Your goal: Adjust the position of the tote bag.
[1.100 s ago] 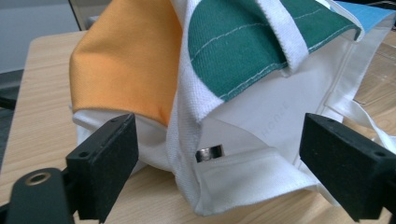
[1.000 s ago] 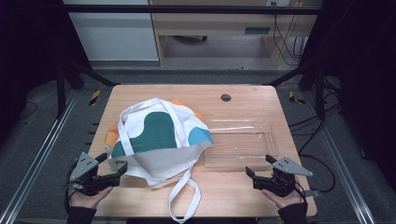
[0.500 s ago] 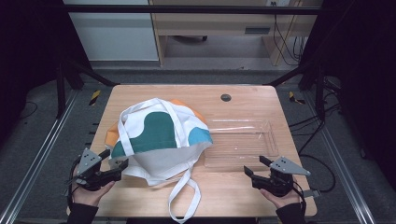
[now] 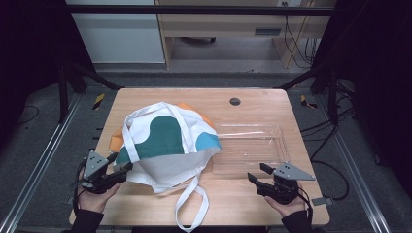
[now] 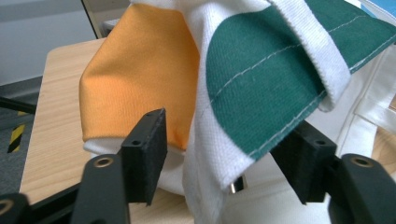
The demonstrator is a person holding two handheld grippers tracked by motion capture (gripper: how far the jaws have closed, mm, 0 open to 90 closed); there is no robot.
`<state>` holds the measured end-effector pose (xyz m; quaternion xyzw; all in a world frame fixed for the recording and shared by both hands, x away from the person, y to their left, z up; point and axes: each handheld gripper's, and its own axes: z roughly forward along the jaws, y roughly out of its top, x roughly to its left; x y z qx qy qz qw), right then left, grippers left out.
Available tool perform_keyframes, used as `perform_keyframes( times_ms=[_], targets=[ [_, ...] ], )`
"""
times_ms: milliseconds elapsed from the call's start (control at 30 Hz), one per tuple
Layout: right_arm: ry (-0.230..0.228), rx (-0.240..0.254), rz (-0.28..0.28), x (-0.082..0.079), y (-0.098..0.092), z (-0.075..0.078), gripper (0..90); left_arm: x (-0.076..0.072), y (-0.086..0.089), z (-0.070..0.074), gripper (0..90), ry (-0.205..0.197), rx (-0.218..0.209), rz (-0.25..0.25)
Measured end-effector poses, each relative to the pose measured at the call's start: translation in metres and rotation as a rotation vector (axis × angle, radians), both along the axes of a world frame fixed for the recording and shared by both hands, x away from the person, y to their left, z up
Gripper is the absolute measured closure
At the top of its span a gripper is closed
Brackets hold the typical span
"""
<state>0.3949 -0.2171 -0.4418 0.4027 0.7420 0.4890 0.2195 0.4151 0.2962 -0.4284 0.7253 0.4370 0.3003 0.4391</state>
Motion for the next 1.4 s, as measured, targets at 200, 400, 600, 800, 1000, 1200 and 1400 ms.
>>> perform_keyframes(
  times_ms=[200, 400, 600, 800, 1000, 1200, 1400],
  targets=[
    [-0.006, -0.002, 0.027, 0.001, 0.013, 0.002, 42.0, 0.005, -0.005, 0.001, 46.8, -0.007, 0.015, -0.008],
    [-0.006, 0.006, 0.053, 0.003, 0.026, 0.004, 43.1, 0.007, -0.006, 0.003, 56.3, -0.009, 0.006, -0.008],
    [-0.012, 0.020, 0.063, 0.004, 0.035, 0.008, 45.1, 0.007, -0.002, 0.002, 64.3, -0.003, -0.017, 0.001],
    [-0.017, 0.021, 0.082, 0.006, 0.046, 0.009, 46.3, 0.006, -0.002, 0.003, 71.7, -0.011, -0.013, 0.004],
    [-0.032, 0.018, 0.109, 0.009, 0.066, 0.010, 50.9, 0.006, -0.001, 0.005, 79.6, -0.015, -0.018, 0.007],
    [-0.036, 0.020, 0.130, 0.012, 0.088, 0.009, 56.8, 0.006, -0.001, 0.005, 84.1, -0.015, -0.019, 0.010],
    [-0.025, 0.006, 0.160, 0.017, 0.113, 0.006, 61.9, 0.007, -0.002, 0.005, 85.4, -0.018, -0.010, 0.010]
  ],
)
